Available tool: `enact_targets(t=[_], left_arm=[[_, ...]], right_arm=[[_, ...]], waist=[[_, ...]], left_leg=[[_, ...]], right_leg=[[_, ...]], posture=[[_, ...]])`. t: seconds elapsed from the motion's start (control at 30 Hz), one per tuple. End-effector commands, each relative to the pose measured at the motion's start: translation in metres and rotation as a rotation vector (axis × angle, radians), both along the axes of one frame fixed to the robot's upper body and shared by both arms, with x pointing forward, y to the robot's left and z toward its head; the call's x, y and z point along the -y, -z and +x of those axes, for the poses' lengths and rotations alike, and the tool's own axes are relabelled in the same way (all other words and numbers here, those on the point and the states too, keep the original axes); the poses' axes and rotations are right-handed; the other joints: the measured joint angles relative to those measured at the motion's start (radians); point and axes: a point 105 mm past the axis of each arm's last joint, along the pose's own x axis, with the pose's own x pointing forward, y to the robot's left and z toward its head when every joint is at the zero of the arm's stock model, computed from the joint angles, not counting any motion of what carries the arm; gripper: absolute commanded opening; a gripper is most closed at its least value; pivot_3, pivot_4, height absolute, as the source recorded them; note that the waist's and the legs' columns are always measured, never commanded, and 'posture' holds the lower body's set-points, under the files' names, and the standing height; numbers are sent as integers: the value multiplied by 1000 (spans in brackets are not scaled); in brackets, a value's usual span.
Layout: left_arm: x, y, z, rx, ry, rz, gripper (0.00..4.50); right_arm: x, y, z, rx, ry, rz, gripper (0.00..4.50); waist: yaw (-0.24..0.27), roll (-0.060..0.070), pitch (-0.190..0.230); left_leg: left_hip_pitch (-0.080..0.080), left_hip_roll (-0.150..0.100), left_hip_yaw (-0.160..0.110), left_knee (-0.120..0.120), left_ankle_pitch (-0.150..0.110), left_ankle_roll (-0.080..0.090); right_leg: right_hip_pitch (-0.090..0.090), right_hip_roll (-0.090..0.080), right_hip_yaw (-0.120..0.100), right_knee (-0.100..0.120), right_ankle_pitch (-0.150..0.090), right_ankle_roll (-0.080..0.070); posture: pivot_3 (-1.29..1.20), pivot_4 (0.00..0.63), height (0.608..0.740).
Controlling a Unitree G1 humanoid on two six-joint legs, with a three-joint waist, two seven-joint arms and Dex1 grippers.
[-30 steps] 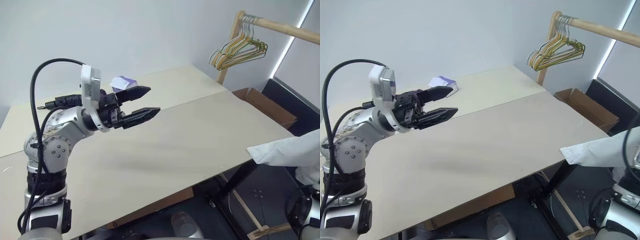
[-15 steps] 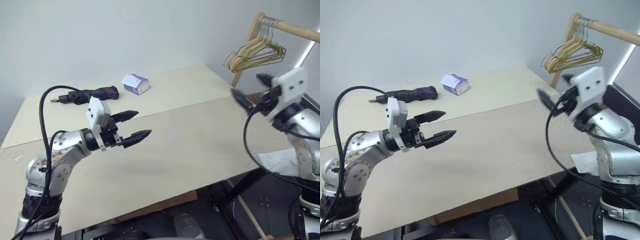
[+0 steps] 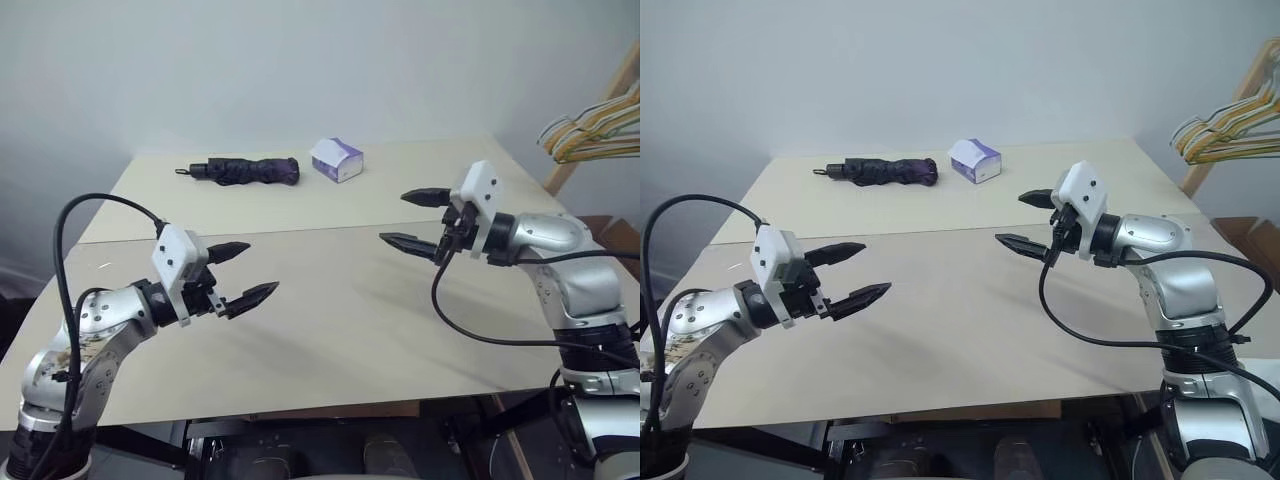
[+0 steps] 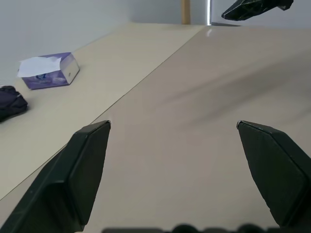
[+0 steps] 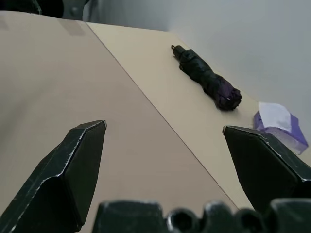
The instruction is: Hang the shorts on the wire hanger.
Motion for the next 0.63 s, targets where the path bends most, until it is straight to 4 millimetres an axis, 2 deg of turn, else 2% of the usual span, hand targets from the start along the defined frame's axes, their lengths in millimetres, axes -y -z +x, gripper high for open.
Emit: enact_targets(t=[0.03,0.3,0.63], left_arm=[[2,-12,-3,65,18,12,4500],[2,-8,-4,51,34,35,4500],[-3,-13,-4,63,14,39,4500]], right_arm=[[0,-12,-2,64,-17,-5,4476],[-2,-7,-6,73,-13,0,4476],[1,1,-11,64,-9,-4,4476]], waist=[[6,0,0],[8,0,0],[14,0,0]], left_leg=[[0,0,0,0,0,0],[1,0,1,0,0,-1],[2,0,1,0,0,-1]], right_leg=[[0,0,0,0,0,0],[0,0,-1,1,0,-1],[1,0,-1,2,0,-1]], posture=[[-152,0,740],[-142,0,740],[-113,0,740]])
